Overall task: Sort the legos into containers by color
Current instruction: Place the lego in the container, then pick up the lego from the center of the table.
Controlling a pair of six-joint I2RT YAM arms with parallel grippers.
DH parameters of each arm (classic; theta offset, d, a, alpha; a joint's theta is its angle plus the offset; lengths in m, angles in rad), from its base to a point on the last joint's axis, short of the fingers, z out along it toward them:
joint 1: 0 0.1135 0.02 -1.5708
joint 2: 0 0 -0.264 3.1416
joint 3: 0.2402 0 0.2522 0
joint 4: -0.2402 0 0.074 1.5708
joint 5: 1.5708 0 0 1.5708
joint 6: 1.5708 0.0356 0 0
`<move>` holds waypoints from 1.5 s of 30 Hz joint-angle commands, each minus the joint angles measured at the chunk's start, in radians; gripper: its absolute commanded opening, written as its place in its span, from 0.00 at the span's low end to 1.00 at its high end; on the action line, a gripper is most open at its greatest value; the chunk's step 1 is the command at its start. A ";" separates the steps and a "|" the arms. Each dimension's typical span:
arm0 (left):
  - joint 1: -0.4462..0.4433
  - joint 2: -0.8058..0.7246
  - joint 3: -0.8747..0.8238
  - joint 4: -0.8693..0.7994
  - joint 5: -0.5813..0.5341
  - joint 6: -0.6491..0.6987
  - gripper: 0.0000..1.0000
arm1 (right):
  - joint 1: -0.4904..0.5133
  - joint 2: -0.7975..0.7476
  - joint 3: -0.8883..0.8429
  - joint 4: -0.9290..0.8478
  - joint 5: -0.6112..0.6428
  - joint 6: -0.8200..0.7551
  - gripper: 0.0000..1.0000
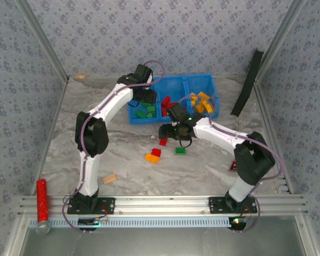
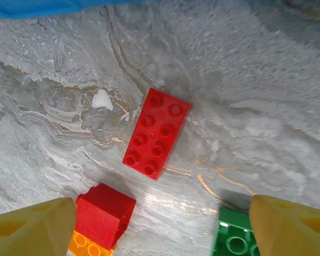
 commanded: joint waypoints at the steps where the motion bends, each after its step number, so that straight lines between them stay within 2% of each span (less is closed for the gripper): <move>1: 0.016 0.057 0.085 -0.025 0.029 0.007 0.58 | 0.020 0.048 0.049 -0.021 0.033 0.072 0.86; 10: 0.031 0.089 0.111 -0.036 0.038 -0.007 0.66 | 0.048 0.187 0.112 -0.025 0.021 0.083 0.81; 14: 0.033 0.082 0.127 -0.052 0.042 -0.008 0.69 | 0.057 0.258 0.164 -0.086 0.043 0.066 0.77; 26: 0.033 0.020 0.118 -0.072 0.059 -0.004 0.71 | 0.064 0.329 0.193 -0.118 0.084 0.045 0.48; 33: 0.033 0.003 0.088 -0.076 0.064 -0.013 0.73 | 0.055 0.282 0.154 -0.112 0.086 0.015 0.33; 40: 0.033 -0.100 0.024 -0.072 0.065 -0.016 0.73 | 0.040 0.176 0.143 -0.176 0.104 -0.055 0.28; 45: 0.032 -0.262 -0.117 -0.074 0.065 -0.027 0.74 | -0.005 0.083 0.181 -0.249 0.140 -0.138 0.27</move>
